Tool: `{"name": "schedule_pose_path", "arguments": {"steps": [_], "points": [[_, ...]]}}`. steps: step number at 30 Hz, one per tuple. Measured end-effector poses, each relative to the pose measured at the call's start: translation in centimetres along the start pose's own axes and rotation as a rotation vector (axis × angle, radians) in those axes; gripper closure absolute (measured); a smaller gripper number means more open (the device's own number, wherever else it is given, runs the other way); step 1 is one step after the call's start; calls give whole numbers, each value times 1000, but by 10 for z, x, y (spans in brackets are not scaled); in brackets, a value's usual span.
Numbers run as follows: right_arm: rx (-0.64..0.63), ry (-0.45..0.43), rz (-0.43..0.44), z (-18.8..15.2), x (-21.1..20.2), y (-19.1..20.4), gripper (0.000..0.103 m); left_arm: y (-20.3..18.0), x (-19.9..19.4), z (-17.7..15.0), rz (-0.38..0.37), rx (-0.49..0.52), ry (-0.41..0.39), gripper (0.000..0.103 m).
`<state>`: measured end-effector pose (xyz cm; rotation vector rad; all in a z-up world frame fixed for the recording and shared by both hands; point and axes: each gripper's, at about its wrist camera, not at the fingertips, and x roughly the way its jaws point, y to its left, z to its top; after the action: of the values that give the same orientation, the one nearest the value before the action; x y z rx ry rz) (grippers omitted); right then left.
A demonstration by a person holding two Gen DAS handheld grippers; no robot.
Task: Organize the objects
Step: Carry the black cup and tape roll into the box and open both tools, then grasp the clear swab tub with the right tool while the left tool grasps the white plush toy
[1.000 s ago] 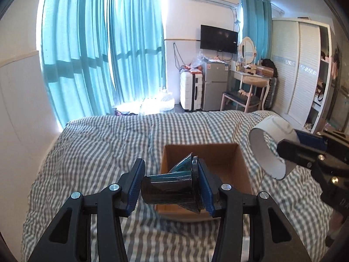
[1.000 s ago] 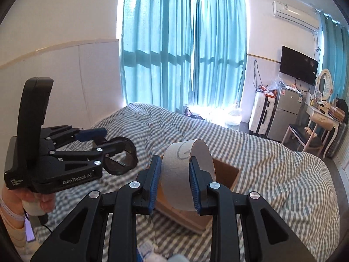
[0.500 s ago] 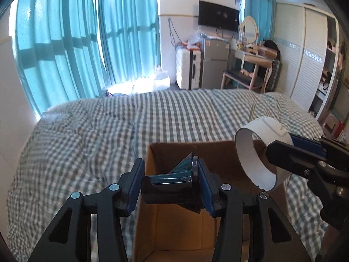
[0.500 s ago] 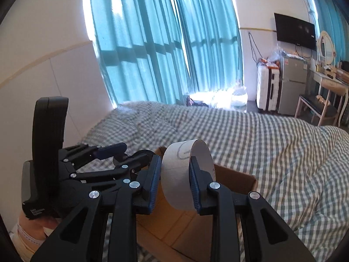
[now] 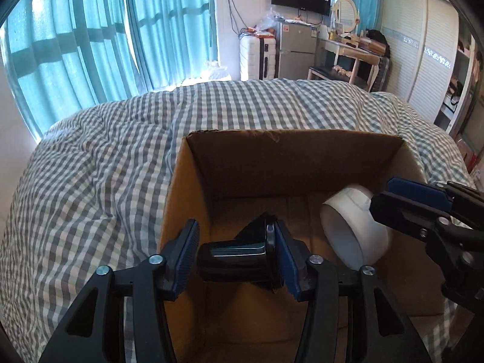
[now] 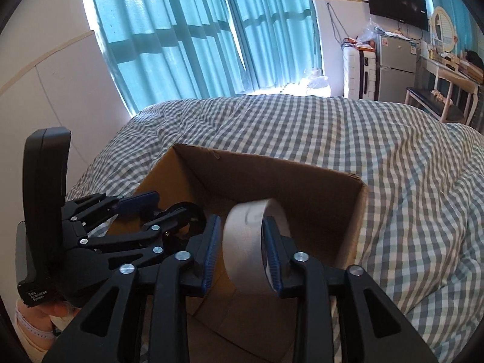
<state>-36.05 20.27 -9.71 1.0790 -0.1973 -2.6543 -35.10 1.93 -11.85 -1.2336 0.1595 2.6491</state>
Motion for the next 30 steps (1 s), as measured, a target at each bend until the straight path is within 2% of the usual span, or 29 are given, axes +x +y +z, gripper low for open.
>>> {"name": "schedule_pose_path", "arguments": {"steps": [1, 2, 3, 5, 8, 12, 14, 16, 22, 25, 30], "points": [[8, -13, -3, 0, -8, 0, 52, 0, -3, 1, -17, -9, -1, 36], [12, -23, -8, 0, -17, 0, 49, 0, -10, 3, -26, -19, -7, 26], [14, -35, -17, 2, -26, 3, 49, 0, -17, 5, -17, -23, -18, 22], [12, -67, -30, 6, -49, 7, 49, -4, -39, 6, 5, -17, -58, 21], [1, -117, -50, 9, -87, 14, 47, -8, -73, 6, 10, -14, -95, 9], [-17, -158, -105, 13, -140, 30, 42, -11, -126, 7, 36, -9, -142, 7], [-1, -176, -94, 13, -166, 36, 40, -11, -149, 8, 59, -18, -164, 4], [2, -208, -72, 10, -194, 44, 34, -8, -176, 4, 68, -34, -191, 4], [-82, -269, -90, -14, -268, 82, 28, -7, -255, -26, 81, -53, -270, 0], [-118, -283, -100, -30, -290, 100, 24, -14, -283, -42, 86, -42, -312, 0], [-148, -286, -105, -66, -311, 118, 23, -28, -306, -69, 93, -21, -342, 0]]}}
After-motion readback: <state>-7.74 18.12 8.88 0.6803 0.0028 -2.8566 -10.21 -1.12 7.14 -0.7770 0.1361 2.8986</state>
